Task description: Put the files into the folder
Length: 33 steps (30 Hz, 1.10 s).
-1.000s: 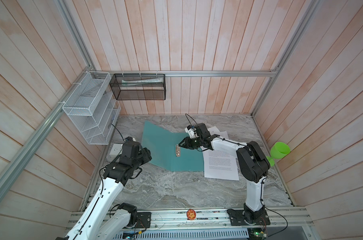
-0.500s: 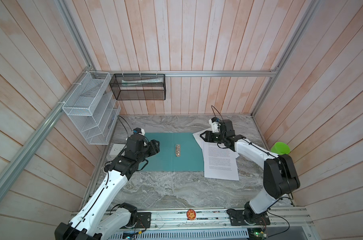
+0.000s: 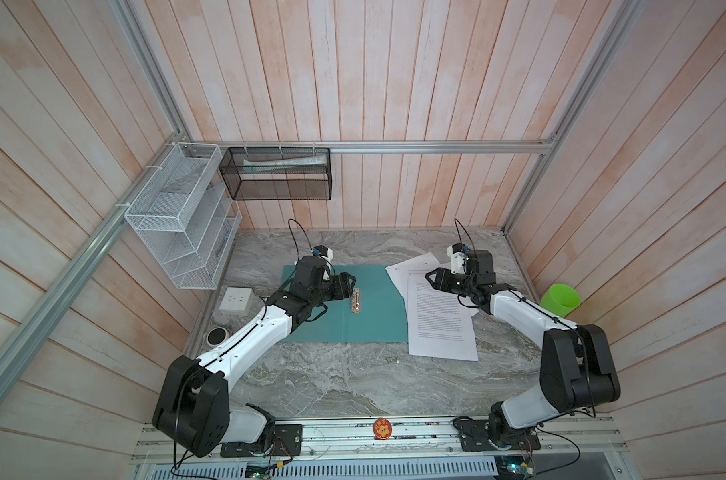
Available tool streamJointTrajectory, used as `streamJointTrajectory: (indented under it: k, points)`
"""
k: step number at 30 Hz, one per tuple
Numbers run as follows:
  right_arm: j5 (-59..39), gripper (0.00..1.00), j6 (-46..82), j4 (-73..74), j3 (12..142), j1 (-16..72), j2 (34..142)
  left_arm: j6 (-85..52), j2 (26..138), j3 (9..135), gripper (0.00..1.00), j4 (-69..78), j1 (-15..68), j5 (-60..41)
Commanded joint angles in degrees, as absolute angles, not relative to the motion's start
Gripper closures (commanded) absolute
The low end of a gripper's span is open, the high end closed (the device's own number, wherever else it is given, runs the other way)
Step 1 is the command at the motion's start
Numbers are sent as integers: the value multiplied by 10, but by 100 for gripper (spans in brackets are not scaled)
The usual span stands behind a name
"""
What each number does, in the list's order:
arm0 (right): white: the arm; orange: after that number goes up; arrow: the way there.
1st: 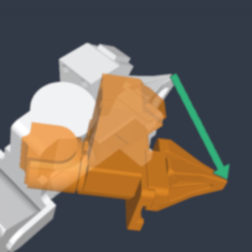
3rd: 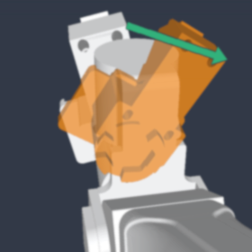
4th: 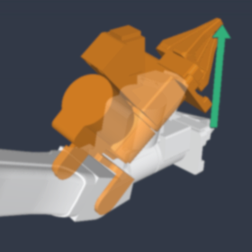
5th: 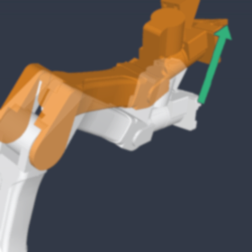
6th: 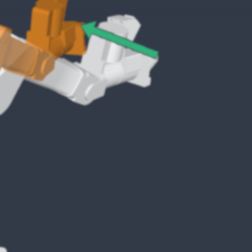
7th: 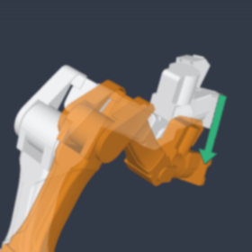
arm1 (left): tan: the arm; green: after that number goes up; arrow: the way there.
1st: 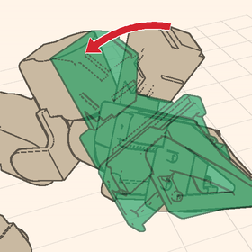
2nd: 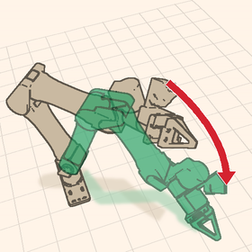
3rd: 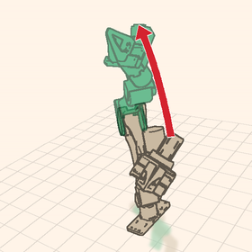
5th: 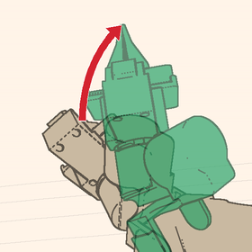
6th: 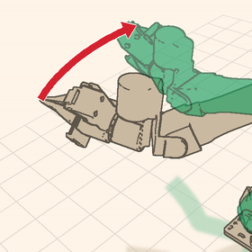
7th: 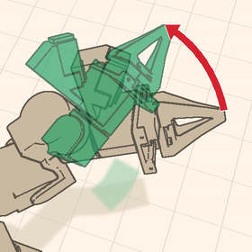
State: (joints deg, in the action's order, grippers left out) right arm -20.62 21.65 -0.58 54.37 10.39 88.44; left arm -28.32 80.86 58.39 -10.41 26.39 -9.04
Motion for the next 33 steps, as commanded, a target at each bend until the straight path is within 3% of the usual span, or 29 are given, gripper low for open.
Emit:
streamJointTrajectory:
  k: [1, 6, 11, 16, 33]
  points:
    - [-221, 48, 202, -39, 587, 84, 896, -256, 846, 666, 25, -127, 265, -104]
    - [-236, 53, 236, -54, 574, 36, 882, -257, 904, 705, 25, -148, 266, -132]
    - [-224, 55, 258, -13, 513, -6, 867, -275, 909, 662, 25, -62, 291, -137]
    - [-280, 61, 243, -26, 508, -45, 897, -293, 926, 661, 26, -29, 324, -141]
    - [-252, 60, 226, -6, 340, -116, 826, -320, 1077, 732, 27, 20, 363, -232]
